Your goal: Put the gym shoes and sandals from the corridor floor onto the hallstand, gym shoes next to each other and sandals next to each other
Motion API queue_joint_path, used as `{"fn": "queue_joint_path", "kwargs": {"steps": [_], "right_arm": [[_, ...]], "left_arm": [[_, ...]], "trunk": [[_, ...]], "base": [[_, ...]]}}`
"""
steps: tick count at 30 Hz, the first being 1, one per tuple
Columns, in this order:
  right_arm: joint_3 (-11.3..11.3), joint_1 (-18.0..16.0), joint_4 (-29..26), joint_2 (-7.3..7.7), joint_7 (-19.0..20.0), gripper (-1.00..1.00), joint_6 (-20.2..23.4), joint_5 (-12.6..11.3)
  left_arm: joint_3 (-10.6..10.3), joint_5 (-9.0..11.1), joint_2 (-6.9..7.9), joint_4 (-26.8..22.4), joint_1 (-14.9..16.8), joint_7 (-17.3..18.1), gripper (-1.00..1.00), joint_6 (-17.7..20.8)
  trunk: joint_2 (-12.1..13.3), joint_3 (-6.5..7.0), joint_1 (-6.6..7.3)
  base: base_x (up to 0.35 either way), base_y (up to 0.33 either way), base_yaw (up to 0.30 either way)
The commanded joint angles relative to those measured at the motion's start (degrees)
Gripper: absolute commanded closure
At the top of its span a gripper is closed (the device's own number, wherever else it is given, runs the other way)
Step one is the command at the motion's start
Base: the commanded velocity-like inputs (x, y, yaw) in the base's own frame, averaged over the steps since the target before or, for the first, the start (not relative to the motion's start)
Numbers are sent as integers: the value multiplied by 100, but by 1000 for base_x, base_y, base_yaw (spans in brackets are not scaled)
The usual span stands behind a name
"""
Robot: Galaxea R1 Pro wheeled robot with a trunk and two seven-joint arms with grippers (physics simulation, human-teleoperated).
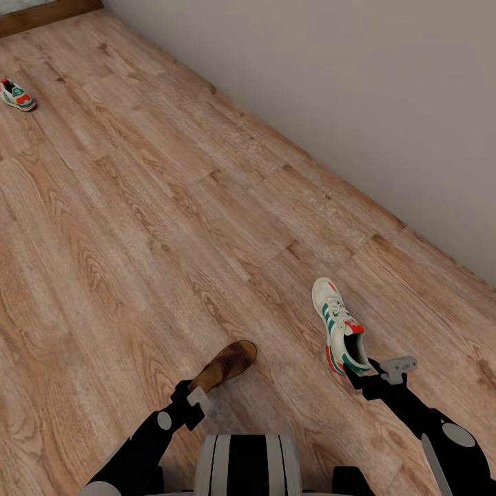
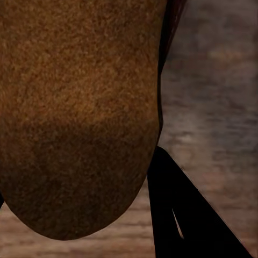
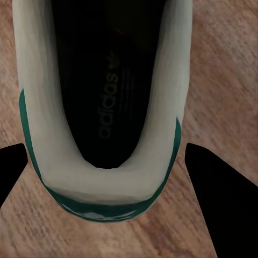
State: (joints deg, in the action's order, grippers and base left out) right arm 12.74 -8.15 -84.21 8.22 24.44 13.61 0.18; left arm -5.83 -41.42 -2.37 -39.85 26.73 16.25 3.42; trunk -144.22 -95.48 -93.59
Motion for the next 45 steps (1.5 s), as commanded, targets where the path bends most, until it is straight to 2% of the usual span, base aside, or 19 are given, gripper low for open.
{"fn": "queue_joint_path", "kwargs": {"steps": [1,16,20,25,39,45], "right_arm": [[9,-2,-7,1,35,100,36,0],[9,-2,-5,-4,35,100,36,0],[9,-2,-7,-3,35,100,36,0],[9,-2,-7,-2,35,100,36,0],[9,-2,-7,-3,35,100,36,0],[9,-2,-4,-4,35,100,22,0]], "left_arm": [[-3,-57,0,-14,-1,25,100,28],[5,-50,31,-19,-1,22,100,27],[23,-38,37,-292,-29,31,100,33],[16,-39,28,-397,-35,34,100,39],[22,-48,30,-484,-7,28,100,91],[50,1,47,-782,-6,38,100,533]], "trunk": [[-1,-3,1],[-1,-3,1],[-1,-3,1],[-1,-3,1],[17,307,37],[25,440,52]], "base": [[0,0,0],[0,0,0],[0,0,0],[0,0,0],[0,0,0],[0,0,0]]}}
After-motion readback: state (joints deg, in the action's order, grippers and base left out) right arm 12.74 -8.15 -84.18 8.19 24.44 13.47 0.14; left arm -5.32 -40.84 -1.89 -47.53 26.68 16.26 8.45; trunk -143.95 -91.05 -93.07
